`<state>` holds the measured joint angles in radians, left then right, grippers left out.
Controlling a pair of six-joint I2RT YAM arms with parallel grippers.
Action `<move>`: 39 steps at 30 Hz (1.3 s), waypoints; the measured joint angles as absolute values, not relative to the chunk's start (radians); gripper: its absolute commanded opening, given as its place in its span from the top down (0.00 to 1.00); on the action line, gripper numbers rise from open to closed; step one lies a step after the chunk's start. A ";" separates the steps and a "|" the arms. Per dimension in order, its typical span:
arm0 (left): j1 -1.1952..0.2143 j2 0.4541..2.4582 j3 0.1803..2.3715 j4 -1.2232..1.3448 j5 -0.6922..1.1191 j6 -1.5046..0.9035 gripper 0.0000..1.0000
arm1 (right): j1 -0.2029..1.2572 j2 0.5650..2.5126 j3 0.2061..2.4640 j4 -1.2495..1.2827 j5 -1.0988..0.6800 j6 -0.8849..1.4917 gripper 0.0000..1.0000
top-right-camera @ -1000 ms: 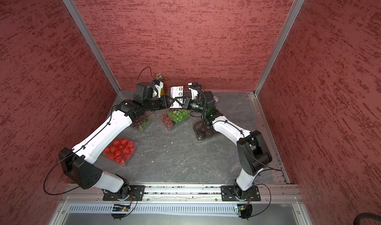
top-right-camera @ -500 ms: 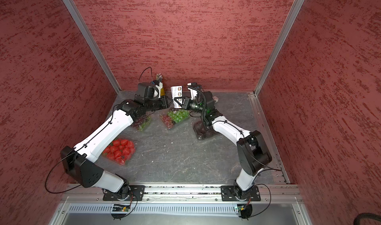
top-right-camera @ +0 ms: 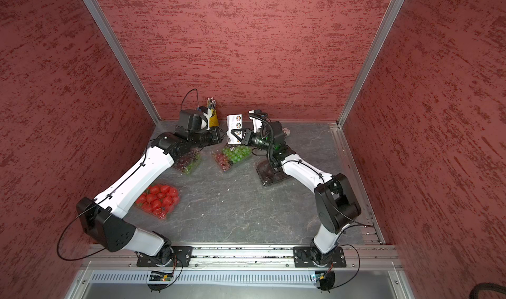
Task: Label fruit boxes
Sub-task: Tear off the label from the label sticker.
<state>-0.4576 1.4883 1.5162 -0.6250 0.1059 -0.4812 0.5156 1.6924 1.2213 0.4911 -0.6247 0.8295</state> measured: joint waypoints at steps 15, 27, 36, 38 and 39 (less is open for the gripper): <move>-0.445 1.475 1.501 -0.564 0.233 -0.485 0.62 | 0.516 1.692 1.221 0.491 -0.625 0.830 1.00; -0.445 1.524 1.502 -0.569 0.227 -0.485 0.69 | 0.516 1.692 1.221 0.492 -0.626 0.830 1.00; -0.445 1.524 1.505 -0.569 0.222 -0.485 0.70 | 0.516 1.692 1.222 0.495 -0.628 0.830 1.00; -0.445 1.524 1.505 -0.568 0.219 -0.485 0.70 | 0.516 1.692 1.224 0.496 -0.629 0.830 1.00; -0.445 1.524 1.505 -0.568 0.216 -0.485 0.70 | 0.516 1.693 1.225 0.496 -0.631 0.830 1.00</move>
<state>-0.4450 1.5242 1.5055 -0.5678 0.2161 -0.4850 0.5156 1.6928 1.2255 0.4961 -0.6312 0.8299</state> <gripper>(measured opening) 0.302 0.044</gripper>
